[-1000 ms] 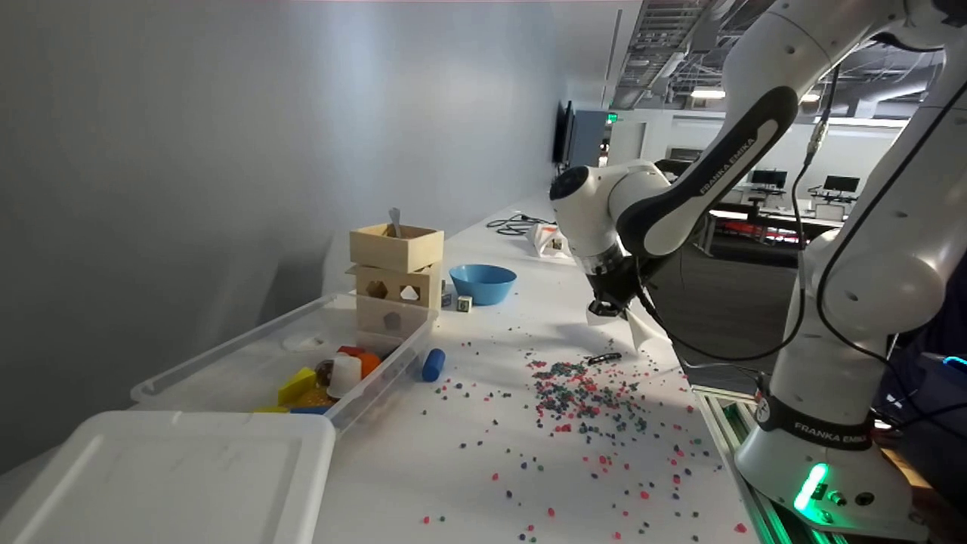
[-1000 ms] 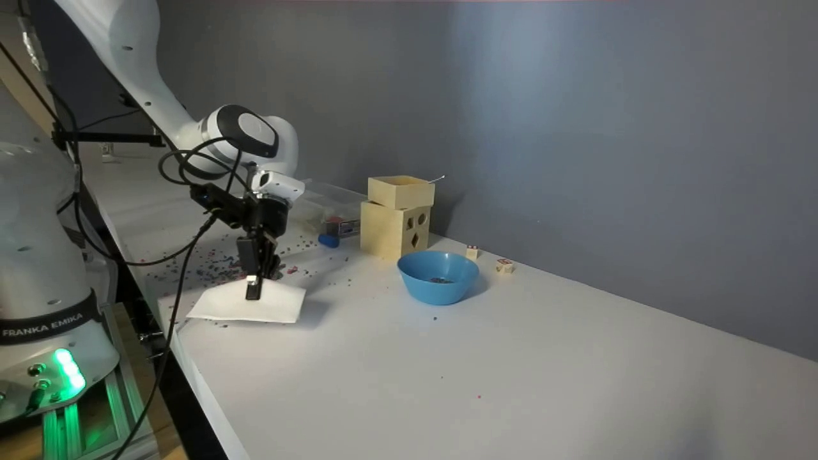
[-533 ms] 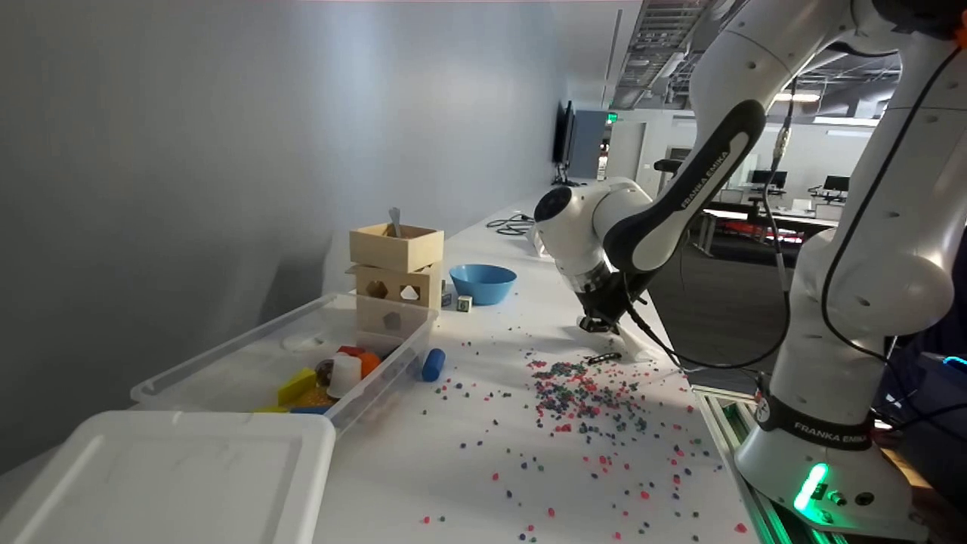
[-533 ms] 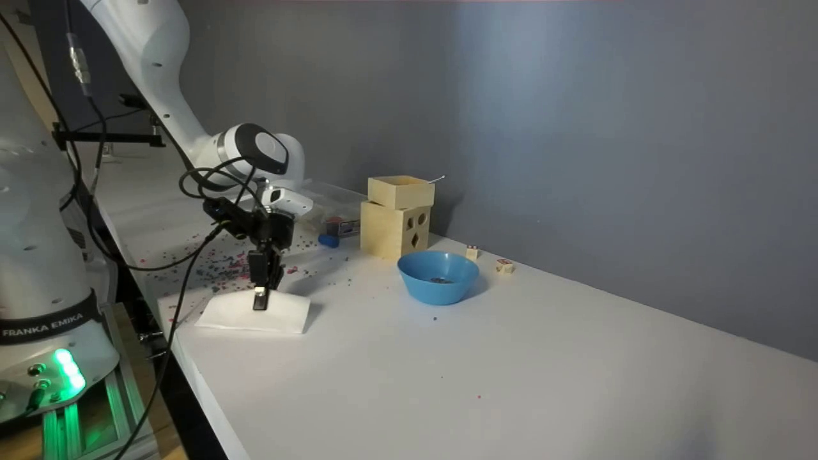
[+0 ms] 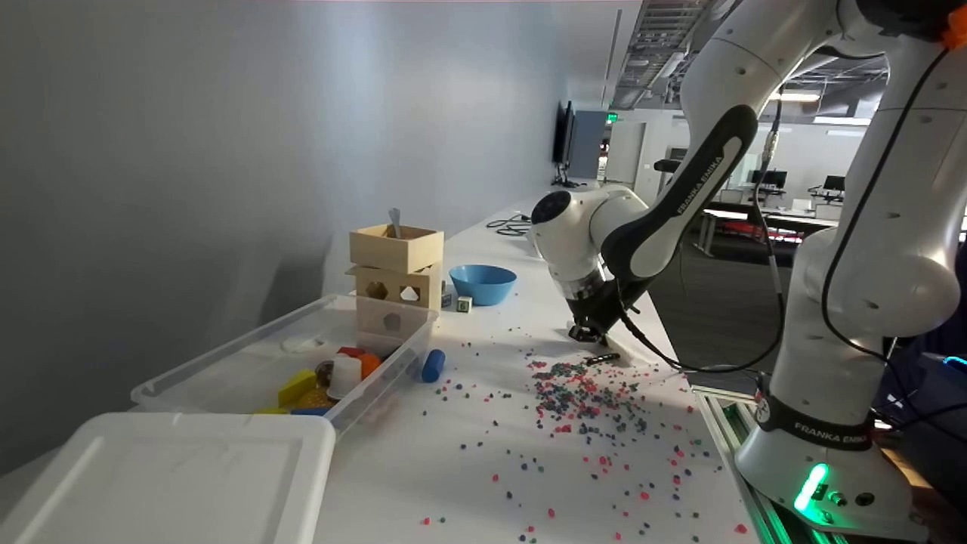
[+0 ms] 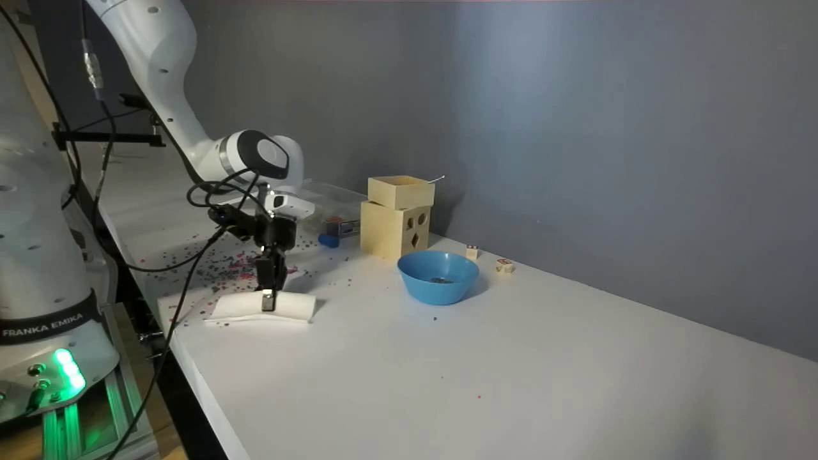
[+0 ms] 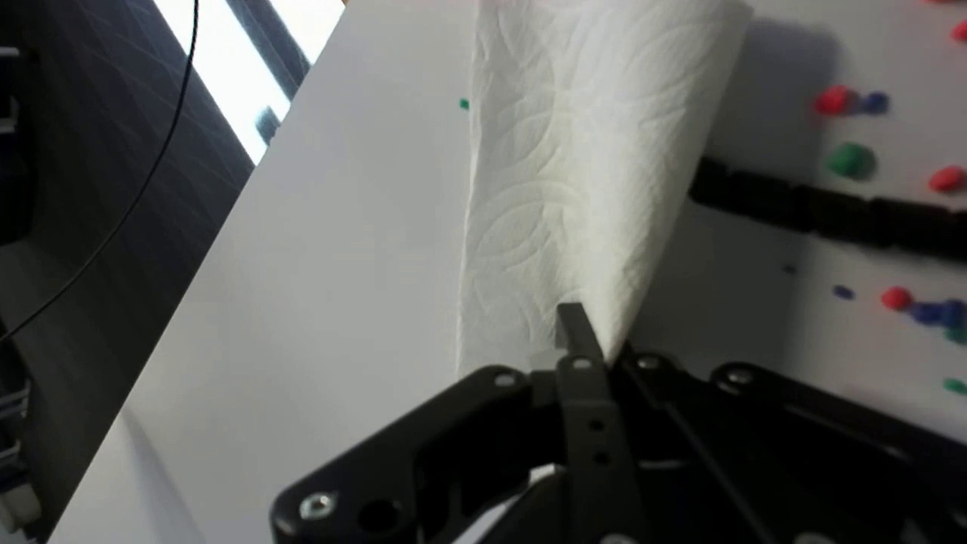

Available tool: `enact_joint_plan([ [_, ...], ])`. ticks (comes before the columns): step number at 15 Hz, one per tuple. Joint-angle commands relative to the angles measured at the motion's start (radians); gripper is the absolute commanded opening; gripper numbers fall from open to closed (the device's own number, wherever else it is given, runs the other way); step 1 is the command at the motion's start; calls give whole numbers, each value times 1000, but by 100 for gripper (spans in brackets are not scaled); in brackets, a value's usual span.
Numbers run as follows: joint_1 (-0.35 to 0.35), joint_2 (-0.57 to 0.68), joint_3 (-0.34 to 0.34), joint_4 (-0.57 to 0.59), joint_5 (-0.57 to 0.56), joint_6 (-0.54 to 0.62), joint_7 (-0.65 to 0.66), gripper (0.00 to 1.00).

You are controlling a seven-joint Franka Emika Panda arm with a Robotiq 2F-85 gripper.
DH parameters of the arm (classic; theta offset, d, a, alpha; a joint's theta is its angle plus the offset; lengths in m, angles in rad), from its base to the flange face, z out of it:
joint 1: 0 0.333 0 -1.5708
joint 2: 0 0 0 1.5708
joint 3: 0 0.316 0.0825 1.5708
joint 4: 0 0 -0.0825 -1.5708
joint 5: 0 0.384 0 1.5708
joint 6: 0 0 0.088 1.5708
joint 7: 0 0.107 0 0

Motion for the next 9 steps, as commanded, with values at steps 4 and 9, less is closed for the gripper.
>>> enact_joint_plan([
  [4, 73, -110, 10, -52, 122, 163, -99, 0],
  [9, 136, -163, 74, -63, 180, 234, -171, 0],
])
